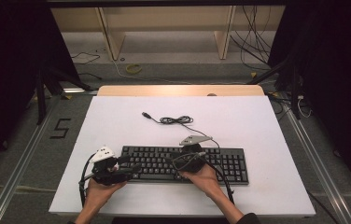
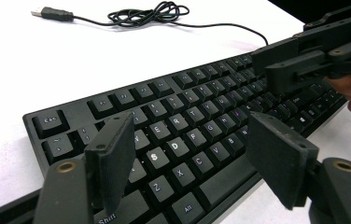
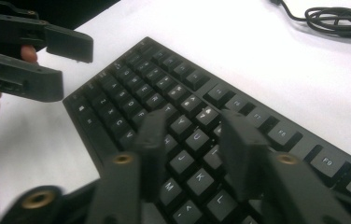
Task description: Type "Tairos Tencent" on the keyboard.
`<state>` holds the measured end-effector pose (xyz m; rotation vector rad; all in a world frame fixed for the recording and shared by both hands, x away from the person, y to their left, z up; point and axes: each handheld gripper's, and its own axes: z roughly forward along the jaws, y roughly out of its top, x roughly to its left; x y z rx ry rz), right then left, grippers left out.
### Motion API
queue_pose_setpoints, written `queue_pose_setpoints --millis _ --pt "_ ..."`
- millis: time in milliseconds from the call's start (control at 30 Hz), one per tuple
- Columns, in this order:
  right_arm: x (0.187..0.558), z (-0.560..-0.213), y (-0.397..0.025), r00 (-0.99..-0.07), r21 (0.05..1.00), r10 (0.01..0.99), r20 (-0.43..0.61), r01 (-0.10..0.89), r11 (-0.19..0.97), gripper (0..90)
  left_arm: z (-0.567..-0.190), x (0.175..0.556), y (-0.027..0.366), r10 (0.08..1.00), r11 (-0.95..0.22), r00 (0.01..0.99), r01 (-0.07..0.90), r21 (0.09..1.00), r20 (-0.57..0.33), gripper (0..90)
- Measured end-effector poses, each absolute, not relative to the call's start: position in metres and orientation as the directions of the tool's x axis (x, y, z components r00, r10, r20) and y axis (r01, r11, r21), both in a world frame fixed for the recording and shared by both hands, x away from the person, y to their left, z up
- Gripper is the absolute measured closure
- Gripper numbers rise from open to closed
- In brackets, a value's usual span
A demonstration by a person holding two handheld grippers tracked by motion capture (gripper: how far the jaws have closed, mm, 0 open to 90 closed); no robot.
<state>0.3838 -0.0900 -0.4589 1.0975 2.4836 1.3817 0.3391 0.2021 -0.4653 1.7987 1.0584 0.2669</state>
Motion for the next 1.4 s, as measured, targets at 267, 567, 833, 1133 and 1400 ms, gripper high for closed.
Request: queue_pose_setpoints --millis 267,567,833,1133,1400 --pt "0.377 -0.457 -0.093 -0.742 0.776 0.621 0.250 0.538 0.330 47.5 -0.465 0.343 0.201 0.753 -0.119 0.594 0.544 0.831 -0.281 33.1" --pt "0.372 -0.457 -0.101 -0.739 0.775 0.626 0.251 0.540 0.328 42.0 -0.465 0.350 0.199 0.758 -0.125 0.585 0.563 0.817 -0.287 36.3" --pt "0.369 -0.456 -0.109 -0.736 0.783 0.632 0.243 0.534 0.320 37.5 -0.466 0.358 0.196 0.765 -0.144 0.574 0.593 0.792 -0.291 50.7" --pt "0.363 -0.454 -0.118 -0.732 0.794 0.640 0.234 0.524 0.308 36.2 -0.466 0.369 0.185 0.757 -0.207 0.599 0.598 0.774 -0.261 69.6" --pt "0.359 -0.454 -0.127 -0.727 0.801 0.646 0.232 0.520 0.298 35.7 -0.466 0.381 0.172 0.750 -0.259 0.620 0.598 0.758 -0.233 85.3"
